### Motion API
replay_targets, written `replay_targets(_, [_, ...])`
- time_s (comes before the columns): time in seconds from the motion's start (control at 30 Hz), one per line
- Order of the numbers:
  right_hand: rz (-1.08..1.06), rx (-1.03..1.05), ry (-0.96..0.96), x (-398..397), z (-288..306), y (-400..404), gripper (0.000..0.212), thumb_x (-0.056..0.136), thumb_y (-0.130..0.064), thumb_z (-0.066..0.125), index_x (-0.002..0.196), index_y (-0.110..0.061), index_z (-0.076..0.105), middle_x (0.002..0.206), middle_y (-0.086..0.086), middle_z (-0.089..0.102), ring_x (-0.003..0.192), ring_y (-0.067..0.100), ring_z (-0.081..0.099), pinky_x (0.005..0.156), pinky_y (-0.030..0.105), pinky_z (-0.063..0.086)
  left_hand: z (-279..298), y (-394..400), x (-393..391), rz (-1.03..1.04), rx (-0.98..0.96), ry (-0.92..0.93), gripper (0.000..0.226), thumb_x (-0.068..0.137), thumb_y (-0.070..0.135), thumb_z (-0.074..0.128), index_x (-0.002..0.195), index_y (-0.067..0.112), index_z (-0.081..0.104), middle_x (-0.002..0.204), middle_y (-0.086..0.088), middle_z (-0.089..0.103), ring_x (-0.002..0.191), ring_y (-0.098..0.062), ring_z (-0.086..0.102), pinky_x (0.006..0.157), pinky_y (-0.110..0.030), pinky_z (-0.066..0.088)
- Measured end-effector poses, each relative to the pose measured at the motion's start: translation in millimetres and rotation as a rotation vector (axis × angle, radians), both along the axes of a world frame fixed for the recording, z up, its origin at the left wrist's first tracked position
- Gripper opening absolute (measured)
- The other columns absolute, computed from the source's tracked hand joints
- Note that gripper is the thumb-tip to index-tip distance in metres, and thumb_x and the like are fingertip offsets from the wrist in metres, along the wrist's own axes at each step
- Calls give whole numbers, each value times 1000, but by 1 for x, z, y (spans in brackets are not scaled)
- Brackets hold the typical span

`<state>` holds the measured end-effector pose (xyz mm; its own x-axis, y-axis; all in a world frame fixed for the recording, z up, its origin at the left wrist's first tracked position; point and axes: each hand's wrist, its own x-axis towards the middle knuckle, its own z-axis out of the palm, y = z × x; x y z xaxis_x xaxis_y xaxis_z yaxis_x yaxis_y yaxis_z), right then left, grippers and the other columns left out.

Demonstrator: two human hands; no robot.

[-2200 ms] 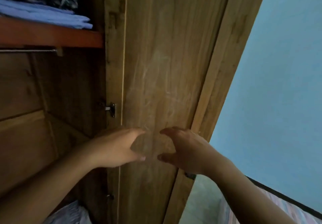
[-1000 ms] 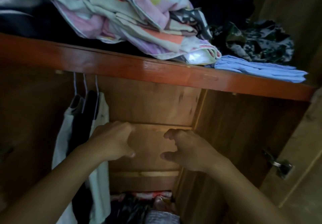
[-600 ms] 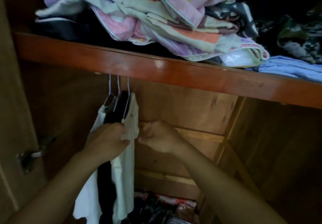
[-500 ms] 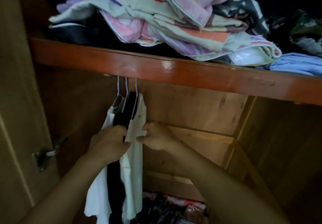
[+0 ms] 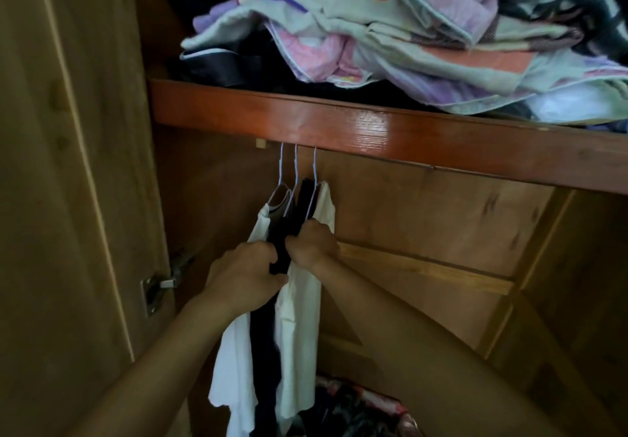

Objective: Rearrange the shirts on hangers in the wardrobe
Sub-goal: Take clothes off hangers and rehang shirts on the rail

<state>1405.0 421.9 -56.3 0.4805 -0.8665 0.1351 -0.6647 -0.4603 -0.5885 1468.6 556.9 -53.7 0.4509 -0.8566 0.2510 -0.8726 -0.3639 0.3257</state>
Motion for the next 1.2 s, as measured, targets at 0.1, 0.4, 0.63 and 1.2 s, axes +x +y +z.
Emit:
replay_targets(0.1, [-23, -95, 2, 0, -2, -3, 27, 91, -29, 54, 101, -5, 61, 106, 15, 67, 93, 32, 66, 67, 33, 50, 1, -5, -1, -12, -17, -8, 33, 86, 49, 66, 112, 29, 64, 110, 6, 67, 98, -16, 65, 77, -30, 53])
replay_targets(0.4, [-85, -286, 36, -36, 3, -16, 18, 93, -18, 54, 98, -5, 65, 107, 19, 68, 100, 36, 66, 67, 29, 38, -1, -9, 0, -56, -28, 44, 35, 84, 55, 66, 104, 27, 65, 99, 9, 66, 89, -14, 64, 73, -31, 54])
replay_targets(0.63, [-109, -407, 50, -62, 32, -15, 19, 90, -9, 56, 104, 0, 64, 110, 24, 68, 102, 41, 66, 83, 41, 53, 6, -7, -3, -124, -50, 89, 48, 87, 55, 64, 125, 26, 60, 108, 5, 66, 98, -16, 64, 72, -29, 50])
replay_targets(1.2, [-149, -550, 106, -164, 6, 32, 18, 99, -24, 46, 101, -14, 60, 88, 20, 71, 79, 42, 65, 59, 35, 40, 4, -19, -32, -343, -61, 173, 46, 93, 37, 60, 134, 21, 48, 112, -2, 66, 100, -21, 64, 81, -38, 55])
